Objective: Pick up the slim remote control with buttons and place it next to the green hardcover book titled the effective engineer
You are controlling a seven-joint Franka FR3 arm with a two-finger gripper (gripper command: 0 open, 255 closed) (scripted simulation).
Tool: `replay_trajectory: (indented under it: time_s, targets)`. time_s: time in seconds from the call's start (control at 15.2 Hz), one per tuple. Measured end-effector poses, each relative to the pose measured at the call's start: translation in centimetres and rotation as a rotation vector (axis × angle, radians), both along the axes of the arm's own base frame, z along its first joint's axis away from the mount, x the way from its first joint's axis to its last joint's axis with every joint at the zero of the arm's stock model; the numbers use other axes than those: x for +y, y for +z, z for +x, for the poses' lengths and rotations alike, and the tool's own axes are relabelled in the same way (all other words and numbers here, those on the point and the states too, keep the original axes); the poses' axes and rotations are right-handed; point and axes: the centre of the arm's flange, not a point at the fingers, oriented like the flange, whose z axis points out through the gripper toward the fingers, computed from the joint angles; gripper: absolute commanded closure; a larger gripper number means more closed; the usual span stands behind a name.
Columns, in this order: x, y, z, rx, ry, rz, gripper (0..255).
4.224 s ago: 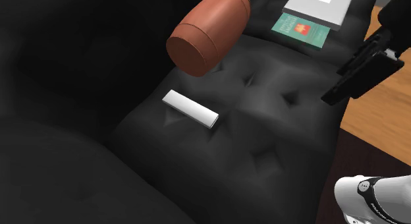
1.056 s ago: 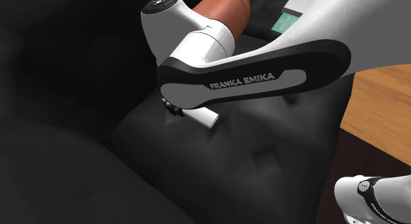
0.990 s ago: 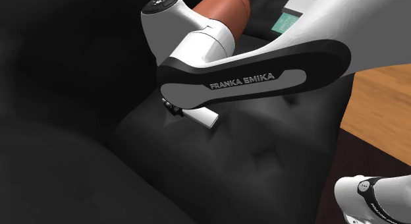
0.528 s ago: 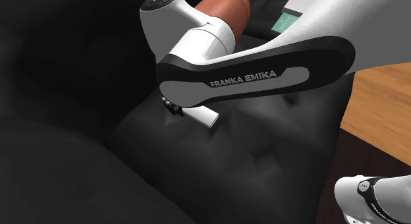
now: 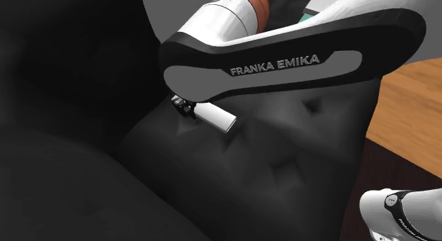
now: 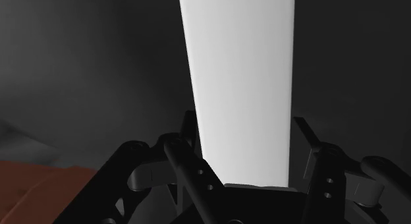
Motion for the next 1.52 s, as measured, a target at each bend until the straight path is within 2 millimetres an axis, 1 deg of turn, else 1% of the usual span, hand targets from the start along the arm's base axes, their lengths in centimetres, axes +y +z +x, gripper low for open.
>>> replay_trajectory:
  time_s: [0.2,0.73,0.79,0.86,0.99,1.19,1.52]
  targets:
    - [-0.2,1.7,0.0,0.0,0.0,0.0,255]
    - [0.0,5.9,0.1,0.0,0.0,0.0,255]
    - [-0.1,6.2,0.1,0.0,0.0,0.0,255]
    - [-0.6,6.4,-0.2,0.0,0.0,0.0,255]
    - [-2.3,6.7,-1.6,0.0,0.0,0.0,255]
    - [-5.7,7.0,-3.7,0.0,-0.001,0.0,255]
    - [-10.8,7.3,-7.6,0.0,0.0,0.0,255]
